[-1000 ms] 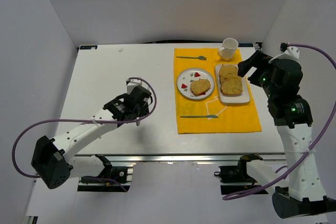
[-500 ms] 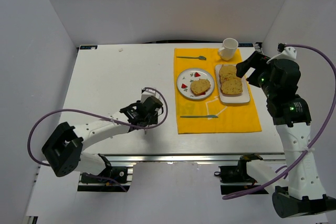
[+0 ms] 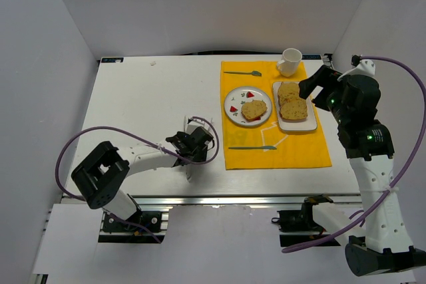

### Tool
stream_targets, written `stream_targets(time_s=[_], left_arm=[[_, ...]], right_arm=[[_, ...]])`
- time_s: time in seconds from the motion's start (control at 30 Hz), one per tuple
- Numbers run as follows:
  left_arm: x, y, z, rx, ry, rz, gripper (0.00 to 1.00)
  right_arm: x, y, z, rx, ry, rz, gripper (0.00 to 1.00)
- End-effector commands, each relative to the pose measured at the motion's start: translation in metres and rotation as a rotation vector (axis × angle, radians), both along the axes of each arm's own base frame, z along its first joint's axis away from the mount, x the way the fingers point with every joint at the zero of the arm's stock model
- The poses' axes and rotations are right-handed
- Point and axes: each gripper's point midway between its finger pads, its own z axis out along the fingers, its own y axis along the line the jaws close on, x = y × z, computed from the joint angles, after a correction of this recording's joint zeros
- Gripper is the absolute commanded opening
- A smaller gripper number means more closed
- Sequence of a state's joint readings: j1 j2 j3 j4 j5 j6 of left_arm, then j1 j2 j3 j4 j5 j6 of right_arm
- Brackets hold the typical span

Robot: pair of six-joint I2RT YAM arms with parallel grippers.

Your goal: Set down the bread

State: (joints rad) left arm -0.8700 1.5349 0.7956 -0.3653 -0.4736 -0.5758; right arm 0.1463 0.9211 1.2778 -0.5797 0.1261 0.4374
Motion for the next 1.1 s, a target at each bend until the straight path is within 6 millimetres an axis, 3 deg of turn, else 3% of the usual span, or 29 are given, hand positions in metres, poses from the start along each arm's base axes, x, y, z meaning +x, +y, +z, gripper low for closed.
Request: stream_targets(time_s=[0.0, 0.27, 0.33, 0.43, 0.53, 0.57, 0.73, 0.87, 1.07], left_arm=[[0.006, -0.008, 0.011, -0.028, -0.036, -0.002, 0.79], [0.002, -0.003, 0.035, -0.068, -0.055, 0.037, 0.94], [0.001, -0.003, 0.062, -0.11, -0.08, 0.05, 0.97], [0.002, 0.007, 0.119, -0.178, -0.167, 0.1, 0.98], [0.0, 0.038, 0.158, -0.17, -0.247, 0.213, 0.98], [0.004, 0.049, 0.179, -0.166, -0.308, 0.271, 0.98], [-0.007, 0.088, 0.221, -0.21, -0.415, 0.414, 0.98], [-0.008, 0.099, 0.232, -0.192, -0.447, 0.432, 0.98], [-0.01, 0.1, 0.229, -0.163, -0.437, 0.406, 0.98]], right_arm=[[0.001, 0.003, 0.012, -0.001, -0.042, 0.018, 0.89], [0.003, 0.006, 0.007, -0.018, -0.019, 0.044, 0.89], [0.007, 0.008, 0.0, -0.037, 0.019, 0.058, 0.89], [0.012, 0.018, -0.011, -0.058, 0.095, 0.126, 0.89], [0.018, 0.029, -0.015, -0.07, 0.153, 0.201, 0.89], [0.02, 0.03, -0.017, -0.074, 0.172, 0.205, 0.89], [0.027, 0.027, -0.032, -0.098, 0.264, 0.196, 0.89], [0.026, 0.031, -0.036, -0.087, 0.233, 0.223, 0.89], [0.02, 0.04, -0.043, -0.075, 0.228, 0.281, 0.89]])
